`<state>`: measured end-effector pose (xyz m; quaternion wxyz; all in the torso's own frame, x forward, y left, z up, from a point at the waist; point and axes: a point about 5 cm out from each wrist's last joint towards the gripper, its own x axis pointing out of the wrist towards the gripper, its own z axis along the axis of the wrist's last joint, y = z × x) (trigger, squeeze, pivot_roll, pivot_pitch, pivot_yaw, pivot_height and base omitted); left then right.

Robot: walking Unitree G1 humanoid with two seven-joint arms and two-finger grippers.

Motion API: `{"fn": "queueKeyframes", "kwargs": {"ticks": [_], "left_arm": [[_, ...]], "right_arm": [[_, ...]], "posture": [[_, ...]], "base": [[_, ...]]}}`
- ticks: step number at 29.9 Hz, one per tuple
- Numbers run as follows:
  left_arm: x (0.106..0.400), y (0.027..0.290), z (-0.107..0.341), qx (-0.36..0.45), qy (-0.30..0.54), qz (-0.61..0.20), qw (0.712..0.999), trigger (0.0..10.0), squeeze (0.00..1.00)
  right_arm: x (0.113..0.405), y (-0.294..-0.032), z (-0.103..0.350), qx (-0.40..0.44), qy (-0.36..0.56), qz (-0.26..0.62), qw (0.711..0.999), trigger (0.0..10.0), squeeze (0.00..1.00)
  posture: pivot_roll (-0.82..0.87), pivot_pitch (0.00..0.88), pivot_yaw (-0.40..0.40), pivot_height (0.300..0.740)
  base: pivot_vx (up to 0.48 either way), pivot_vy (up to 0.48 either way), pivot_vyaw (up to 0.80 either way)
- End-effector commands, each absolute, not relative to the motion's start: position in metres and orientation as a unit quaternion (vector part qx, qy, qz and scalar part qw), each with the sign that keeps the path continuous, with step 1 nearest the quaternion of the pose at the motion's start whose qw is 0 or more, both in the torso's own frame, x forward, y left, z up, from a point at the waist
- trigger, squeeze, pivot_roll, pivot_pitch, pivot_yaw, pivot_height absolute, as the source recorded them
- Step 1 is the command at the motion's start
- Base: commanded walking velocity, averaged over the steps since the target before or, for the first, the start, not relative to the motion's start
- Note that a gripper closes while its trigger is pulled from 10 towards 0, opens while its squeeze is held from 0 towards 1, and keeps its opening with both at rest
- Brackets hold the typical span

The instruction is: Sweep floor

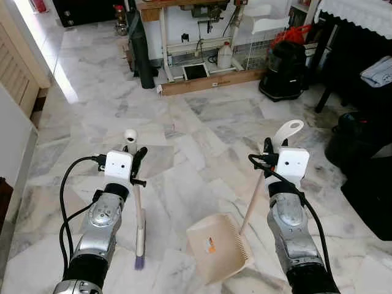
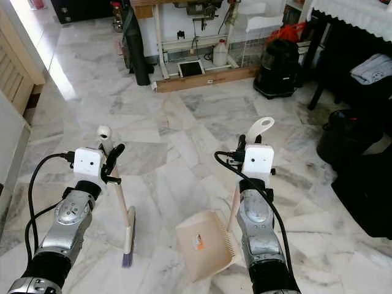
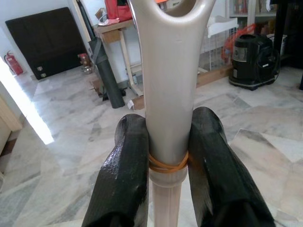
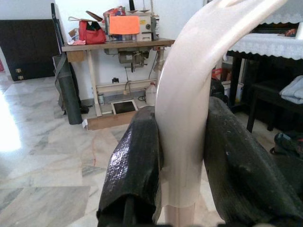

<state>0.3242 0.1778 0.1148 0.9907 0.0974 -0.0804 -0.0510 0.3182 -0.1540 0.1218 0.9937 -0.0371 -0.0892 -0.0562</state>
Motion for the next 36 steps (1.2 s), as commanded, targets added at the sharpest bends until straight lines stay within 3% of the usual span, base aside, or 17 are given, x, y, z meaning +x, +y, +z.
{"fn": "queueKeyframes", "kwargs": {"ticks": [1, 19, 24, 36], "left_arm": [[0.3261, 0.1790, 0.1221, 0.103, -0.100, -0.046, 0.989, 10.0, 0.00], [0.3274, 0.1803, 0.1246, 0.102, -0.101, -0.046, 0.989, 10.0, 0.00], [0.3286, 0.1820, 0.1266, 0.103, -0.102, -0.042, 0.988, 10.0, 0.00], [0.3275, 0.1805, 0.1253, 0.099, -0.101, -0.042, 0.989, 10.0, 0.00]], "right_arm": [[0.3222, -0.1524, 0.1332, -0.034, -0.111, -0.053, 0.992, 10.0, 0.00], [0.3222, -0.1527, 0.1351, -0.031, -0.114, -0.057, 0.991, 10.0, 0.00], [0.3227, -0.1499, 0.1339, -0.028, -0.113, -0.054, 0.992, 10.0, 0.00], [0.3219, -0.1501, 0.1336, -0.030, -0.115, -0.051, 0.992, 10.0, 0.00]], "posture": [[-0.11, 0.023, 0.034, 0.740], [-0.08, 0.044, 0.044, 0.740], [-0.06, 0.041, 0.043, 0.740], [-0.06, 0.032, 0.035, 0.740]], "base": [[0.000, 0.000, -0.78], [0.000, 0.000, -0.77], [0.000, 0.283, -0.76], [0.000, 0.023, -0.15]]}}
